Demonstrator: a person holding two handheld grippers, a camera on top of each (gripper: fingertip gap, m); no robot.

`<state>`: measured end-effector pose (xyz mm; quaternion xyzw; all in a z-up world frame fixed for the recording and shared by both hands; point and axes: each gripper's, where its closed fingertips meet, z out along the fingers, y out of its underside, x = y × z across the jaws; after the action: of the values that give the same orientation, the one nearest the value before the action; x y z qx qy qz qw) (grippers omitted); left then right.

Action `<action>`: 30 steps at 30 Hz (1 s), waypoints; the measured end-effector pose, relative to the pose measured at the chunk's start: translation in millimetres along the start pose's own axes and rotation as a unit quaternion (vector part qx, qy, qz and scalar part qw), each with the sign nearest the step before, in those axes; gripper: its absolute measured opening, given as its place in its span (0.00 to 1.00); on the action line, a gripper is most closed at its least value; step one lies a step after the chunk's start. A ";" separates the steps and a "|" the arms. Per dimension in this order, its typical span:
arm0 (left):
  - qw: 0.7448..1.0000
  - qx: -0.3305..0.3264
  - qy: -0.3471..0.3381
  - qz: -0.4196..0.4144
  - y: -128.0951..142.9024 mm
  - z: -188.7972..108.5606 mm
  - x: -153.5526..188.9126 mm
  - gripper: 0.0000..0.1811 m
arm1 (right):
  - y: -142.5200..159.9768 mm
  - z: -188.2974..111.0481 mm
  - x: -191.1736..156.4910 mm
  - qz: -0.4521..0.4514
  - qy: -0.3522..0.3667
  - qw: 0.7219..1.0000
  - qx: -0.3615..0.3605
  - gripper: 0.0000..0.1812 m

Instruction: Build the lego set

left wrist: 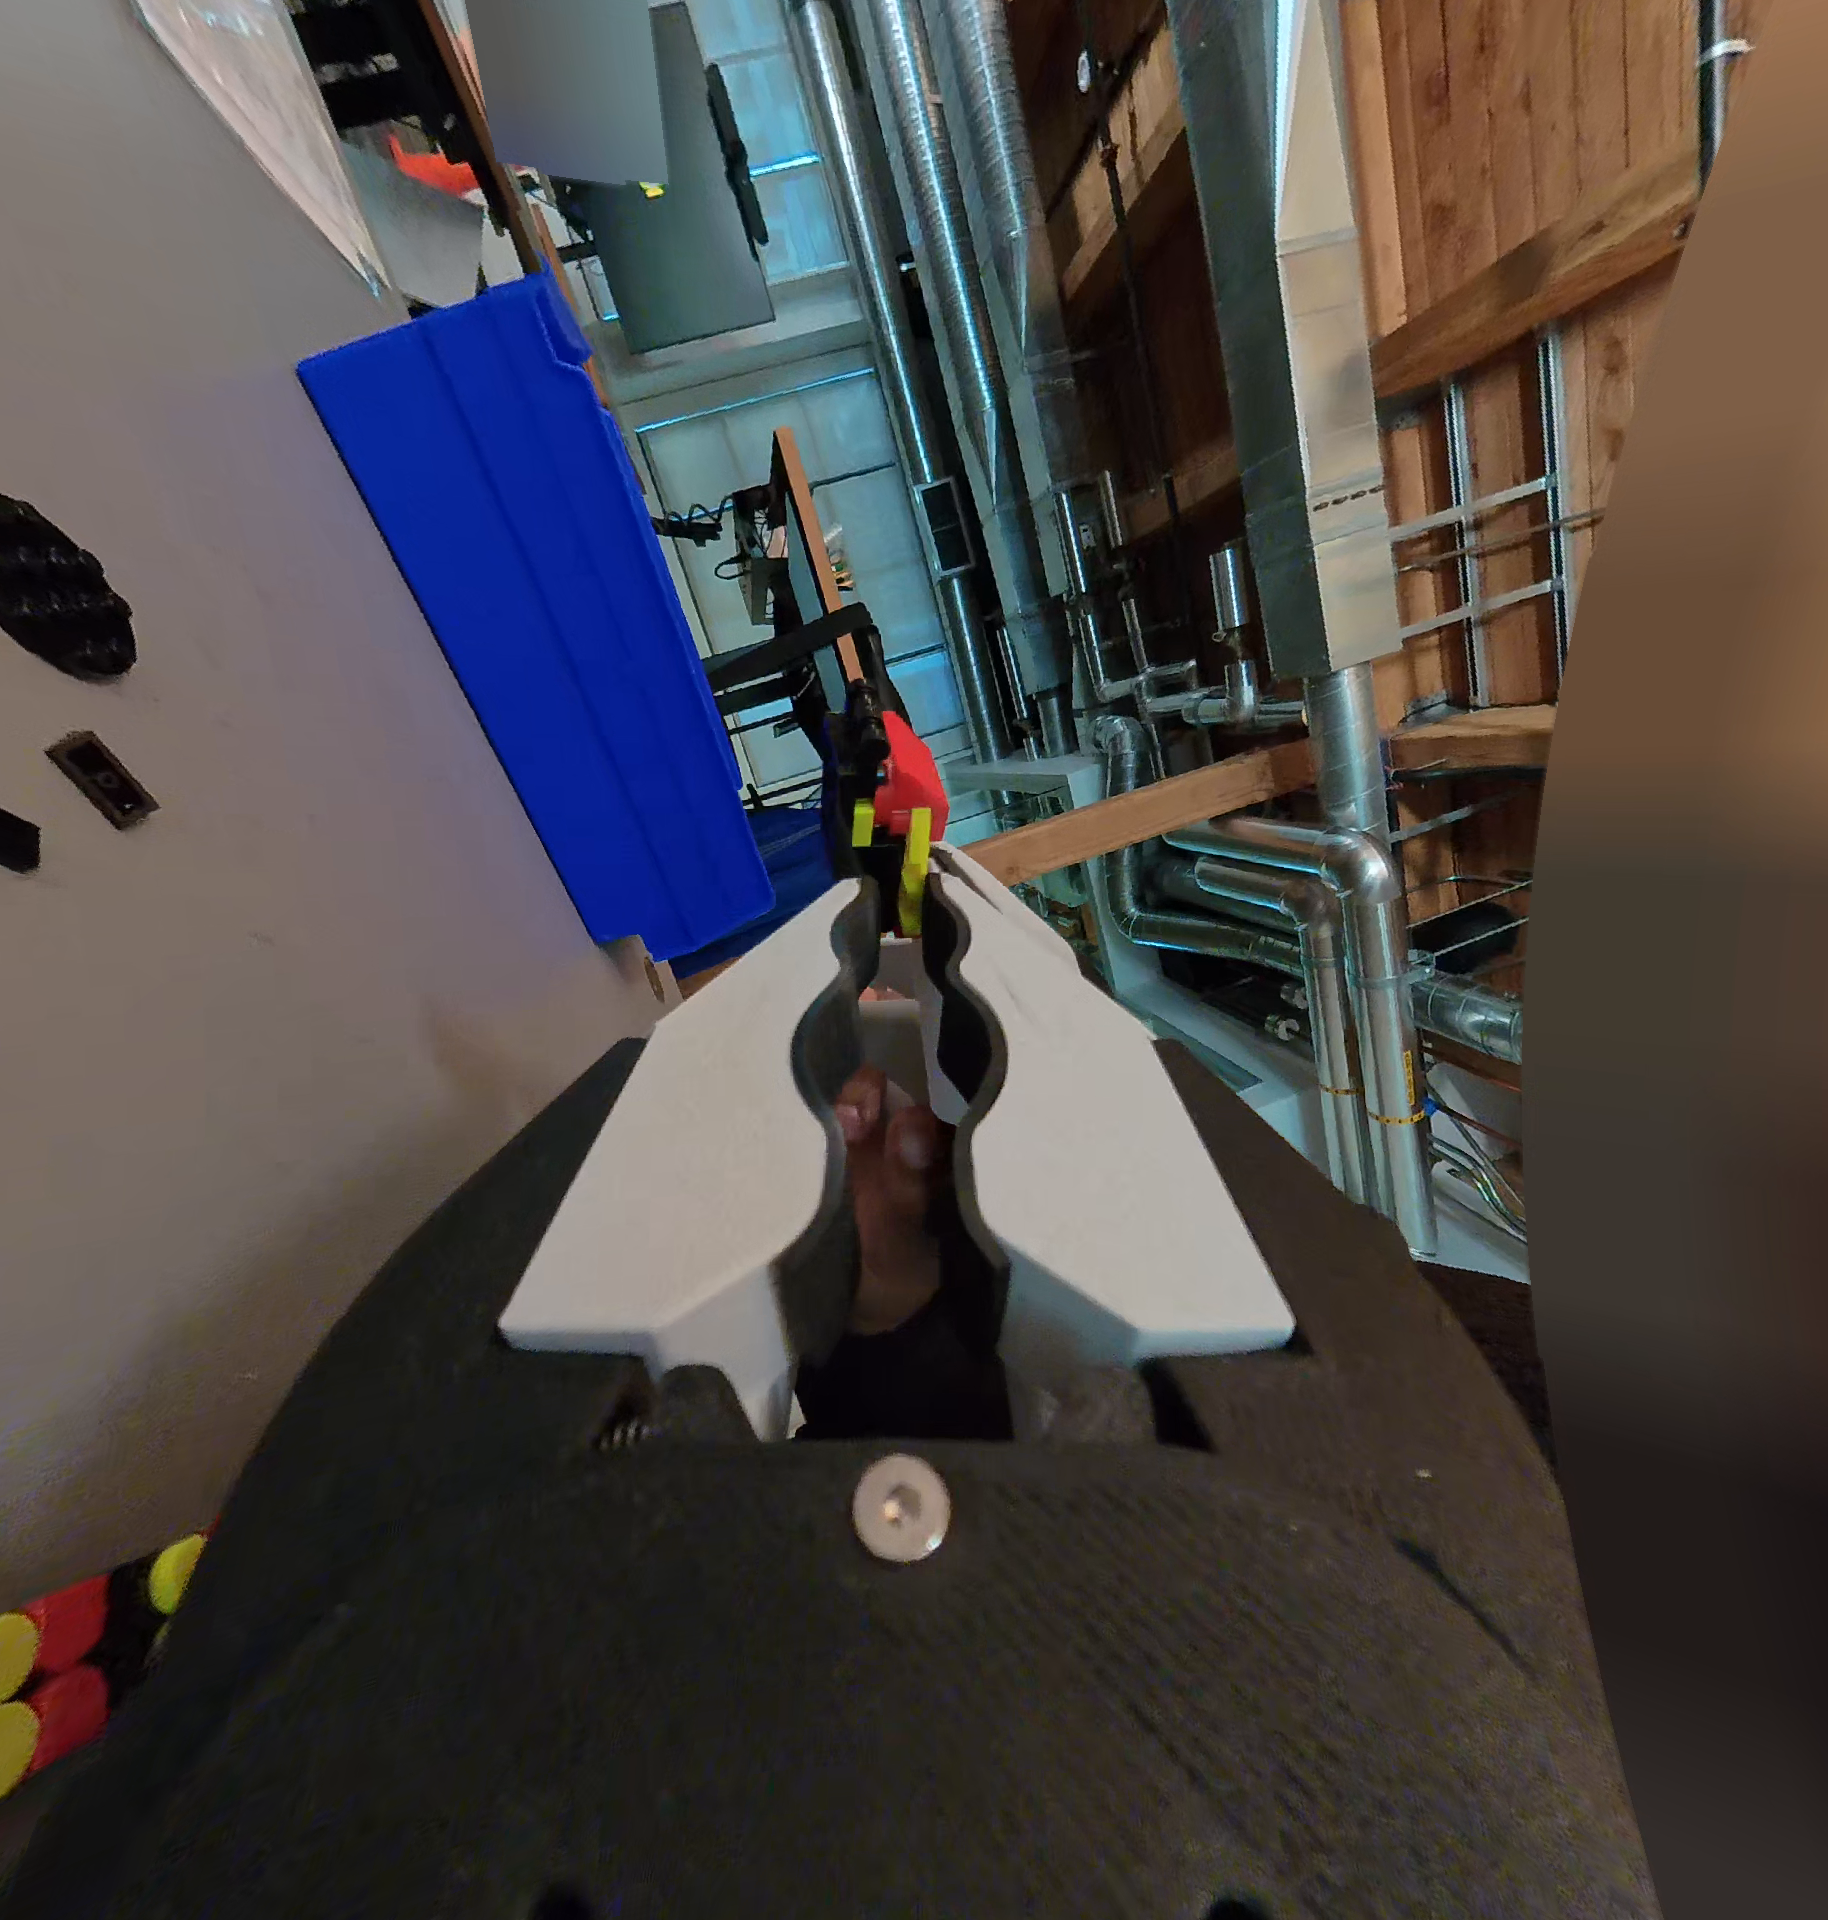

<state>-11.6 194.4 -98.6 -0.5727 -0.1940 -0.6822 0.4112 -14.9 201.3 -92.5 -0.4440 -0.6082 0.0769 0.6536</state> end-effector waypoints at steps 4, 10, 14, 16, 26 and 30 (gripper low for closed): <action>1.000 -0.006 0.006 0.009 -0.6 1.4 1.4 0.02 | -3.3 0.3 3.2 0.008 0.006 1.000 0.006 0.00; 0.999 -0.009 0.010 0.030 -1.2 1.4 4.1 0.02 | -7.0 -1.7 7.1 0.075 -0.007 0.997 0.020 0.00; 0.999 -0.007 0.005 0.050 -5.2 -0.3 2.9 0.02 | -2.8 -3.2 15.1 0.150 -0.017 0.988 0.026 0.15; 0.998 -0.007 0.006 0.065 -7.3 -1.4 2.4 0.01 | -0.6 -3.6 16.1 0.209 -0.037 0.977 0.033 0.18; 0.981 -0.052 0.064 0.174 0.1 2.1 20.2 0.01 | -4.5 -15.4 14.4 0.639 -0.261 0.711 0.133 0.17; 0.975 -0.067 0.078 0.198 6.7 4.6 27.3 0.01 | -10.7 -18.9 8.1 0.640 -0.288 0.699 0.135 0.16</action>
<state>-3.6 184.6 -73.0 -0.5708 0.0019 -0.6415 0.5125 -1.3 190.9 -76.9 -0.5894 -0.3187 0.6824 0.2922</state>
